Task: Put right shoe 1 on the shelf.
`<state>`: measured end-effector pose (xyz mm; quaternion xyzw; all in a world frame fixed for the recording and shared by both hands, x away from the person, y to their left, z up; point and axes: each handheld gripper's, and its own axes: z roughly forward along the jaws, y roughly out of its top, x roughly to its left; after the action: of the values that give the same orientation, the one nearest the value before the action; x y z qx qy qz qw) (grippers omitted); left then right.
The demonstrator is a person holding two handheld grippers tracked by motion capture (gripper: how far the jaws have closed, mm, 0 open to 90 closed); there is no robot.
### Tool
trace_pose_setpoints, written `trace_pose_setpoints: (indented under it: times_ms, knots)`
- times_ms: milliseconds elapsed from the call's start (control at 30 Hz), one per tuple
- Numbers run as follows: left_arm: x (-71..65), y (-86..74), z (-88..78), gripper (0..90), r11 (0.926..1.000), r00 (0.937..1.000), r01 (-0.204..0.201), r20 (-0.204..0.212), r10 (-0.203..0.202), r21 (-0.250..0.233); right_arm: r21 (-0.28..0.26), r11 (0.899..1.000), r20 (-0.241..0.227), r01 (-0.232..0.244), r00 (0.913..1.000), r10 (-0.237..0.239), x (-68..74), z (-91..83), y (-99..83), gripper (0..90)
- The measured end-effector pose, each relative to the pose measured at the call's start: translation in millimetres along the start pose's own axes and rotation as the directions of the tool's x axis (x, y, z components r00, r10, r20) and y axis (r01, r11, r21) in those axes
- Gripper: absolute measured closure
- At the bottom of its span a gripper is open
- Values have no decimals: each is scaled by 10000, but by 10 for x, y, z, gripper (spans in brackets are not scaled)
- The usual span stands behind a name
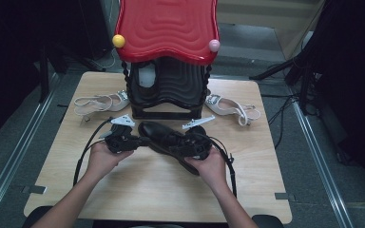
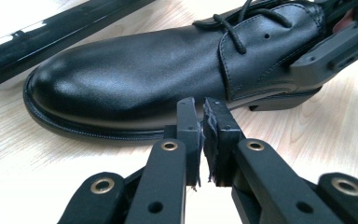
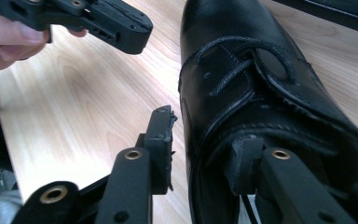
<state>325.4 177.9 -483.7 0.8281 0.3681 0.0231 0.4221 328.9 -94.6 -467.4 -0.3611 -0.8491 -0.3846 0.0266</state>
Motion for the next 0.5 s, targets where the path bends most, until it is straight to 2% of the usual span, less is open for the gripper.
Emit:
trace_pose_setpoints:
  times_ms: [200,433,467,500]
  knots:
    - [-3,5,-3,851,9999,9999,113,-45,-114,-104,-434,9990,64,88,9999,-85,-75,-255,-62,695]
    - [-28,11,-9,864,10000,10000,4,20,-3,-86,-595,9979,271,250,9994,-235,-188,-449,-136,816]
    - [-30,11,-9,864,9999,10000,-16,24,16,-127,-608,9980,361,189,9992,-167,-211,-475,-147,842]
    - [-42,11,7,869,9999,10000,-27,47,27,-140,-721,9973,653,139,9978,-92,-269,-516,-164,887]
